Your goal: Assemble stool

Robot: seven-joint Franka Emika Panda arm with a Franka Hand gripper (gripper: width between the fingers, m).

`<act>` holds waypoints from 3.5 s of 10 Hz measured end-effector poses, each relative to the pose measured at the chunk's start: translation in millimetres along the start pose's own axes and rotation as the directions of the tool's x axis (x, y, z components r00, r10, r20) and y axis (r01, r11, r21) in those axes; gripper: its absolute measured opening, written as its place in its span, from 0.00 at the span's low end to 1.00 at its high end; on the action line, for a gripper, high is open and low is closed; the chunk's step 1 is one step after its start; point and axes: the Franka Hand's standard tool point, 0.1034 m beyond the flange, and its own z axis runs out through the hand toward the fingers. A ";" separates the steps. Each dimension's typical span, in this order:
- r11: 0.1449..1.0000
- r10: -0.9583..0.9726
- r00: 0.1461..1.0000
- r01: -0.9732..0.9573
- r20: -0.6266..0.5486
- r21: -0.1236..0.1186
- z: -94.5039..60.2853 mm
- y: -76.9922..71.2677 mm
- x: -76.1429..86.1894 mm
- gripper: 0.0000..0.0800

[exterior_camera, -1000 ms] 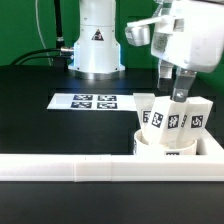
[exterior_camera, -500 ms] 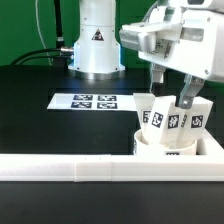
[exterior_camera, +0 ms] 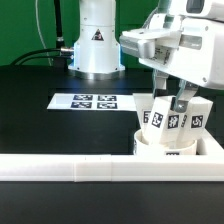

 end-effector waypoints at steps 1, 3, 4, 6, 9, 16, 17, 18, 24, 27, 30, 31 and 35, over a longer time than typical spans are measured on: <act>1.000 0.002 1.000 -0.002 0.000 0.001 0.2 -0.2 -1.0 0.50; 0.999 0.042 0.999 -0.042 0.000 0.001 0.3 -0.3 -1.2 0.42; 0.999 0.043 0.999 -0.043 0.000 0.001 0.4 -0.4 -1.5 0.42; 0.976 0.219 0.976 -0.219 -0.002 0.007 0.8 -1.3 -1.4 0.42; 0.827 0.562 0.827 -0.562 0.009 0.036 1.3 -4.1 -0.9 0.42; 0.342 0.939 0.343 -0.939 0.017 0.042 0.3 -2.1 4.3 0.42; 0.262 0.965 0.263 -0.964 0.020 0.044 0.4 -2.2 4.3 0.42; 0.166 0.986 0.168 -0.984 0.022 0.059 0.5 -2.4 4.1 0.42; -0.476 0.879 -0.473 -0.870 0.058 0.129 1.8 1.4 6.1 0.42; -0.618 0.786 -0.612 -0.777 0.081 0.122 1.6 1.8 7.6 0.42; -0.788 0.614 -0.782 -0.601 0.104 0.130 1.9 4.8 13.1 0.42; -0.848 0.528 -0.841 -0.514 0.116 0.133 1.7 7.2 15.6 0.42; -0.969 0.223 -0.962 -0.202 0.158 0.140 1.8 16.6 26.3 0.42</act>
Offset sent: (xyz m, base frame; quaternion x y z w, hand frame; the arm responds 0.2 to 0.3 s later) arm 0.0000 0.0000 0.0000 0.0000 0.0000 0.0000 1.0000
